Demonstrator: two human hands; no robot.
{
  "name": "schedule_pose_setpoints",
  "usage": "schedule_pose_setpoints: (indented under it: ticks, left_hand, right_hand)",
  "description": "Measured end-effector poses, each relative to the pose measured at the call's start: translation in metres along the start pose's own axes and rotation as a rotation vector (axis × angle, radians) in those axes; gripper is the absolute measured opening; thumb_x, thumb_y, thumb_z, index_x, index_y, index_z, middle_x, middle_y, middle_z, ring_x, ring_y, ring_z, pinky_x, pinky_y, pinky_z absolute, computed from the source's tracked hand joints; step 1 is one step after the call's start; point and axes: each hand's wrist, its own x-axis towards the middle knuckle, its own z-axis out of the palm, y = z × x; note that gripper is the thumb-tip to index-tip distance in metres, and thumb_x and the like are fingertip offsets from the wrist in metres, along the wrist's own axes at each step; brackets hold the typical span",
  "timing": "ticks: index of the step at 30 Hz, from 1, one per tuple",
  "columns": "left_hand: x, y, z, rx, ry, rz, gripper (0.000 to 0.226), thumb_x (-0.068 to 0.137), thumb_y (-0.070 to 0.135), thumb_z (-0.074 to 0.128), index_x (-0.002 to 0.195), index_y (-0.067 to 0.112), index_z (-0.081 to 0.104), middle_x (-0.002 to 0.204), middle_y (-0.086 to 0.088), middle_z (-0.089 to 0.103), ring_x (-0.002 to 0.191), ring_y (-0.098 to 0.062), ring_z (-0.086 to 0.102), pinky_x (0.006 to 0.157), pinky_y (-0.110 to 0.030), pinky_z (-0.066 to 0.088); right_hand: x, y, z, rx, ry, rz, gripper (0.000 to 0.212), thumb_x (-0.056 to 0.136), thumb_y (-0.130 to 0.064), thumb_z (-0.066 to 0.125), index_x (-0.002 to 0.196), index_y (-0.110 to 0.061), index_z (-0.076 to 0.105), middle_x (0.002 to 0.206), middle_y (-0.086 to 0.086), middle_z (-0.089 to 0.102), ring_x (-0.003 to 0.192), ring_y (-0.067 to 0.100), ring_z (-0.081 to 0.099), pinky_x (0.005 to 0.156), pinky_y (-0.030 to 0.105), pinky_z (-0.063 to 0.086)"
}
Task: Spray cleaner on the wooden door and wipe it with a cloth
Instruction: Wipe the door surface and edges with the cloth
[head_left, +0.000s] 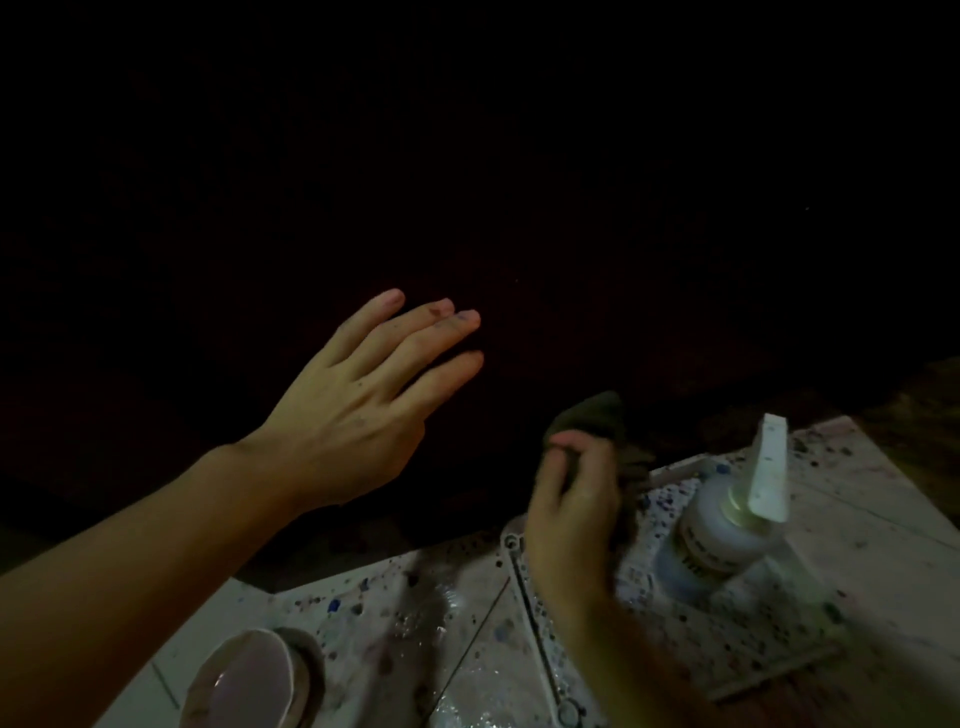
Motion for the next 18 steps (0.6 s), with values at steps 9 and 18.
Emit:
schedule_pose_setpoints:
  ticks: [9,18]
  left_hand:
    - [0.008,0.004,-0.002,-0.014,0.107,-0.045,0.049,0.087,0.011,0.048,0.135,0.010,0.038,0.143,-0.014,0.034,0.132,-0.029,0.036,0.116,-0.040,0.017]
    - [0.012,0.012,0.004,0.033,0.040,-0.043,0.046,0.081,0.014,0.055,0.127,0.012,0.049,0.143,-0.014,0.036,0.132,-0.030,0.036,0.118,-0.044,0.012]
  right_hand:
    - [-0.003,-0.039,0.057,-0.100,-0.062,-0.346,0.017,0.092,-0.022,0.050,0.108,-0.021,0.045,0.102,0.003,0.055,0.079,0.008,0.058,0.068,0.022,0.054]
    - [0.089,0.039,-0.002,0.147,0.452,0.391,0.018,0.095,-0.009,0.042,0.111,-0.014,0.046,0.114,0.010,0.051,0.092,0.012,0.055,0.086,0.017,0.045]
